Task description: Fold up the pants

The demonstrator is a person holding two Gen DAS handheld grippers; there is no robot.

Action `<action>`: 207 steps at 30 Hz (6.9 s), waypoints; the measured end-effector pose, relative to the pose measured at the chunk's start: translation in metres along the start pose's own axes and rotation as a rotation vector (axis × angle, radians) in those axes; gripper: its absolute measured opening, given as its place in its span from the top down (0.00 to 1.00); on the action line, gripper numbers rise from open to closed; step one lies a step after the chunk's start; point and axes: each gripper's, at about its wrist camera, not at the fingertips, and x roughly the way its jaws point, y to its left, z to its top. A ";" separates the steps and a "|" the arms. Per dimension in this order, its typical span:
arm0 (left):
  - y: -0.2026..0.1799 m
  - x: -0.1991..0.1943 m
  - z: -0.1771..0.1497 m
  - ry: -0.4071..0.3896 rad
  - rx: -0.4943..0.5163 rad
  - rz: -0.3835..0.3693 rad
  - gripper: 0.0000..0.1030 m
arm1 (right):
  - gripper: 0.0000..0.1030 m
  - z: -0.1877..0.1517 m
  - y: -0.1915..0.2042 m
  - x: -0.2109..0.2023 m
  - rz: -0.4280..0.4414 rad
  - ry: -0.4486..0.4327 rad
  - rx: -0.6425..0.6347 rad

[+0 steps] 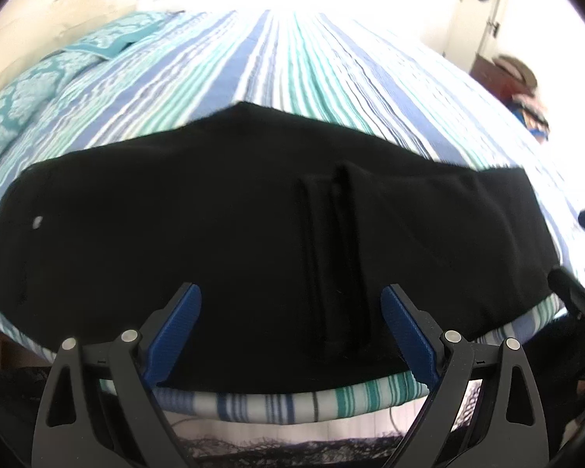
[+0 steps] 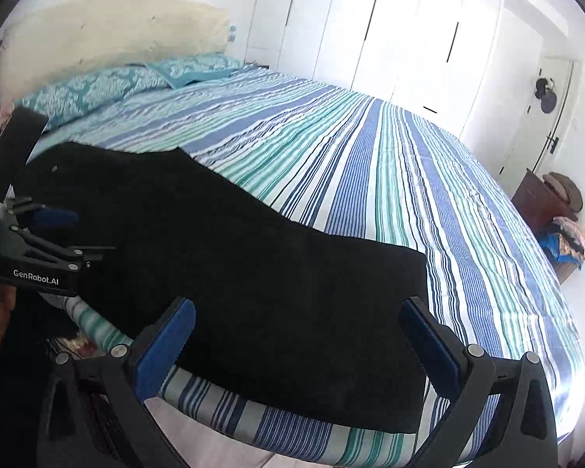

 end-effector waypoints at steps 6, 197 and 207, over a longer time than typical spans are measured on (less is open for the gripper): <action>0.035 -0.019 0.008 -0.053 -0.110 0.002 0.08 | 0.00 0.001 0.002 0.000 -0.002 0.010 -0.003; -0.043 -0.002 0.077 0.121 0.074 -0.158 0.04 | 0.14 -0.003 -0.091 0.026 0.468 0.155 0.310; -0.010 -0.034 0.024 0.113 0.002 -0.157 0.04 | 0.08 -0.057 -0.106 -0.003 0.311 0.238 0.414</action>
